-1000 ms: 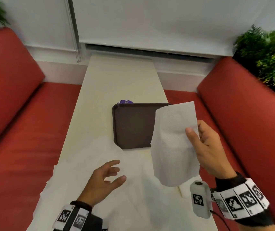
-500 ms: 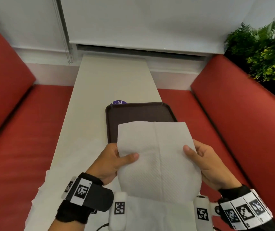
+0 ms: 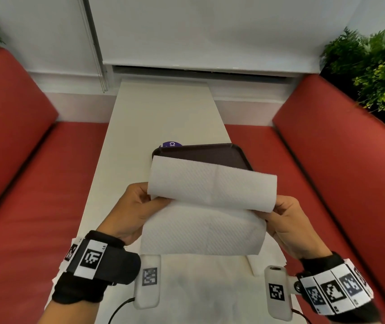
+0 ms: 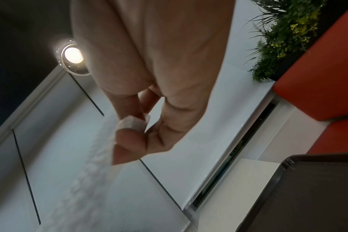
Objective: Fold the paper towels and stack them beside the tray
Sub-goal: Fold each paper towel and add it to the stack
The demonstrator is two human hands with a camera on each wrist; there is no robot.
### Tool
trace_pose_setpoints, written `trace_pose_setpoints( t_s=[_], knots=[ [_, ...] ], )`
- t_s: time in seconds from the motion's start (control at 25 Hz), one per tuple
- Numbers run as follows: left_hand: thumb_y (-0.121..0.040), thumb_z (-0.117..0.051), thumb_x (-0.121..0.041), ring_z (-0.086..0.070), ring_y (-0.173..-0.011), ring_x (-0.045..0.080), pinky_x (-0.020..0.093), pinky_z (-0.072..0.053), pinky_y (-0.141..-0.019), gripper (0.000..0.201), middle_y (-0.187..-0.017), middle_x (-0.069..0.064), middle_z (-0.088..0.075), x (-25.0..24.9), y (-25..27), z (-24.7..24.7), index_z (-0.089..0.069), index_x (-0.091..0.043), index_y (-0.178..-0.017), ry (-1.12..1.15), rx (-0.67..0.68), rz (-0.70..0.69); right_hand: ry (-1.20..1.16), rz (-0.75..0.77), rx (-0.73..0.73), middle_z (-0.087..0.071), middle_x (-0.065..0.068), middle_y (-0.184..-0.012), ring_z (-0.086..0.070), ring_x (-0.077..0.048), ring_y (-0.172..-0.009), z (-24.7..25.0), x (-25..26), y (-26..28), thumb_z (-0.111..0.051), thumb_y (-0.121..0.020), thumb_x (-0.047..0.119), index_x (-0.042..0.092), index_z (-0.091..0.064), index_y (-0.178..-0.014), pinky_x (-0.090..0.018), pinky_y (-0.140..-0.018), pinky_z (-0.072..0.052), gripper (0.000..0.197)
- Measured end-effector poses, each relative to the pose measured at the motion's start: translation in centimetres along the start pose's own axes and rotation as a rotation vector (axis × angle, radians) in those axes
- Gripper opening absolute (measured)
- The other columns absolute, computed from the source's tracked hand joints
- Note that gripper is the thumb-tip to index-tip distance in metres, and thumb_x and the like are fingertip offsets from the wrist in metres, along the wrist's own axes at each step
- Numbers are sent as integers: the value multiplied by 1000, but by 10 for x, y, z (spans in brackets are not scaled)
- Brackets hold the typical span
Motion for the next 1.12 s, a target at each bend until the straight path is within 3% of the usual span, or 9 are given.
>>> trace_pose_setpoints(
  t_s=[0.08,0.2,0.32,0.44,0.52,0.68,0.8,0.92,1.12],
  knots=[
    [-42,-89,-39,-71,-84,20,24,-57,-64,50,-93,8,-74,-4,2,3,-76,-17,-86,4,10,-40,-14,-3,-24,-74,-11,-100,-71,-23,-90,1,1,1,-77,-68,18,10,-76,-93,-25,-69,-57,26],
    [-67,-74,-11,-69,-71,17,21,-54,-54,11,-74,0,-71,-14,5,0,-74,-20,-61,-54,26,-70,7,-19,-52,-69,-4,-72,-64,-13,-62,5,2,4,-74,-67,13,15,-73,-69,-20,-49,-49,3],
    [-88,-46,11,-67,-72,18,21,-54,-55,49,-73,4,-69,-16,10,1,-72,-16,-55,-130,53,-67,8,-45,-69,-66,-8,-71,-60,-17,-59,9,1,8,-78,-65,24,14,-71,-64,-21,-46,-45,12],
    [-72,-55,-11,-67,-77,21,23,-55,-61,21,-79,10,-69,-23,16,-4,-71,-5,-61,-28,56,-54,-72,-65,-140,-65,-13,-80,-57,-25,-69,14,-2,11,-57,-72,21,6,-70,-66,-23,-50,-44,20],
    [-62,-62,-27,-68,-80,24,28,-57,-65,23,-82,11,-70,-22,16,-8,-73,-6,-64,-70,46,-70,-102,-91,-175,-69,-10,-77,-63,-19,-63,18,-6,14,-62,-80,26,1,-69,-72,-23,-48,-49,27],
    [-57,-87,-20,-66,-82,38,40,-59,-76,24,-89,23,-68,8,2,-25,-75,-17,-78,-328,28,-44,-11,-130,-257,-70,-3,-72,-66,-12,-61,37,-33,24,-92,-43,42,9,-75,-76,-20,-54,-54,50],
    [-68,-79,-18,-55,-70,50,41,-53,-70,13,-85,34,-62,56,-23,-43,-74,-20,-80,-459,81,73,25,-188,-423,-63,6,-58,-59,-6,-50,63,-61,42,-87,-59,17,4,-73,-78,-16,-51,-50,28],
    [-73,-77,-14,-57,-67,39,39,-53,-67,12,-79,21,-68,102,-65,-70,-73,-25,-73,-652,70,85,199,-252,-596,-56,7,-51,-49,-5,-44,92,-90,64,-72,-75,-7,2,-71,-81,-16,-47,-44,11],
    [-78,-72,-13,-53,-57,6,18,-43,-65,11,-70,-2,-68,143,-144,-127,-71,-22,-72,-875,45,9,449,-409,-769,-56,-8,-51,-50,-10,-43,132,-139,74,-81,-71,6,17,-73,-74,-35,-58,-54,13]
  ],
)
Point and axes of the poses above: each hand's wrist, its own y-axis away from the middle knuckle, its own z-axis out of the back of the hand, x = y × z, the point moved 2 cm from there along -y, towards the middle knuckle
